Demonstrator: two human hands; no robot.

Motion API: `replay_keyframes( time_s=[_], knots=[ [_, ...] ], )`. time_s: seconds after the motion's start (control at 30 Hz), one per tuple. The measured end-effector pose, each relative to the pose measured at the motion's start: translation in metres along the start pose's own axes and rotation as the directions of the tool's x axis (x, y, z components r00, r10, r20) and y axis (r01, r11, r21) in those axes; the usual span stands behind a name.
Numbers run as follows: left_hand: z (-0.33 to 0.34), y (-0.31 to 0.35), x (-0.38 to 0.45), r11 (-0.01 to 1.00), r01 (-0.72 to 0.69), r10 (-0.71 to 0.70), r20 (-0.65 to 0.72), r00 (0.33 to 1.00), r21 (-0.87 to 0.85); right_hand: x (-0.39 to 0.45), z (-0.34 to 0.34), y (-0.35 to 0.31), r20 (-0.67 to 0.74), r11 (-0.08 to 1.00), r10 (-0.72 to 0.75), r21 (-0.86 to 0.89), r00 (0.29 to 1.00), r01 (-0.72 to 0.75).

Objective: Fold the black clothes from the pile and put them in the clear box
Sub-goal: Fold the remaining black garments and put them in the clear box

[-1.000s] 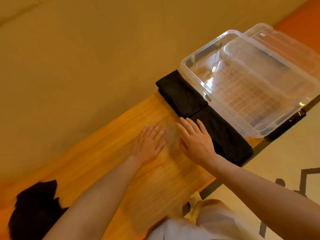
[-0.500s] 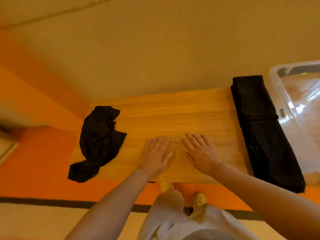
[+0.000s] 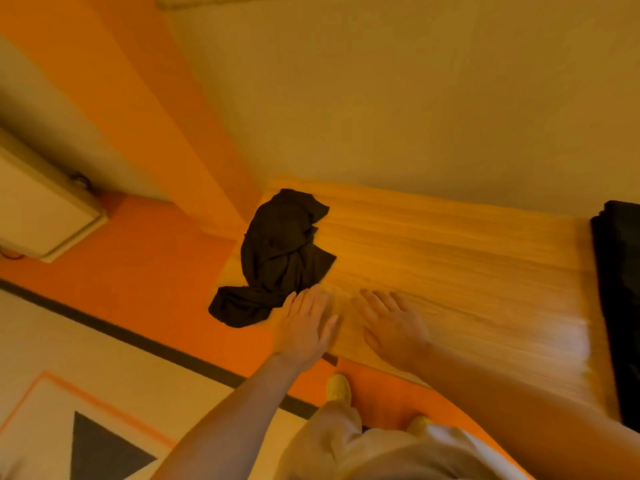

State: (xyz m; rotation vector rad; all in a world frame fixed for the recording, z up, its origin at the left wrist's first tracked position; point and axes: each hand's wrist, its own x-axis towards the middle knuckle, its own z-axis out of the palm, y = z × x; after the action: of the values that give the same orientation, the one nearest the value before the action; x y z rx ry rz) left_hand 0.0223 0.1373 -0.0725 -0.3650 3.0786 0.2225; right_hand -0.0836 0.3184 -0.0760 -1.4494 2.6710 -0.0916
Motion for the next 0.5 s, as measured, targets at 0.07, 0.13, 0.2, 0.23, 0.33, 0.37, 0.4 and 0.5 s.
replay_keyframes(
  time_s=[0.07,0.13,0.2,0.23,0.33,0.37,0.4,0.5],
  knots=[
    [-0.003,-0.028,0.003,0.997,0.076,-0.075,-0.023,0.997,0.029,0.019,0.000,-0.011,0.010,0.999,-0.042,-0.011,0.999,0.042],
    [-0.006,-0.055,0.006,0.987,0.145,-0.144,-0.022,0.989,0.065,0.039,-0.001,-0.021,0.015,0.998,-0.064,-0.014,0.998,0.064],
    [-0.008,-0.077,0.009,0.979,0.186,-0.186,-0.007,0.982,0.087,0.060,-0.003,-0.031,0.024,0.996,-0.087,-0.024,0.996,0.087],
    [-0.010,-0.086,0.009,0.978,0.193,-0.194,0.000,0.981,0.084,0.070,-0.004,-0.037,0.025,0.994,-0.102,-0.032,0.994,0.103],
    [-0.011,-0.108,0.011,0.980,0.179,-0.182,0.031,0.983,0.081,0.095,-0.006,-0.056,0.046,0.987,-0.147,-0.060,0.988,0.150],
    [-0.010,-0.115,0.012,0.981,0.177,-0.180,0.029,0.983,0.079,0.102,-0.005,-0.062,0.047,0.985,-0.151,-0.076,0.987,0.155],
    [-0.010,-0.120,0.014,0.982,0.173,-0.175,0.022,0.984,0.074,0.108,-0.005,-0.067,0.042,0.984,-0.156,-0.085,0.987,0.159],
    [-0.006,-0.134,0.020,0.991,0.115,-0.113,-0.033,0.993,0.070,0.122,-0.001,-0.077,0.047,0.983,-0.168,-0.063,0.985,0.171]
  ],
)
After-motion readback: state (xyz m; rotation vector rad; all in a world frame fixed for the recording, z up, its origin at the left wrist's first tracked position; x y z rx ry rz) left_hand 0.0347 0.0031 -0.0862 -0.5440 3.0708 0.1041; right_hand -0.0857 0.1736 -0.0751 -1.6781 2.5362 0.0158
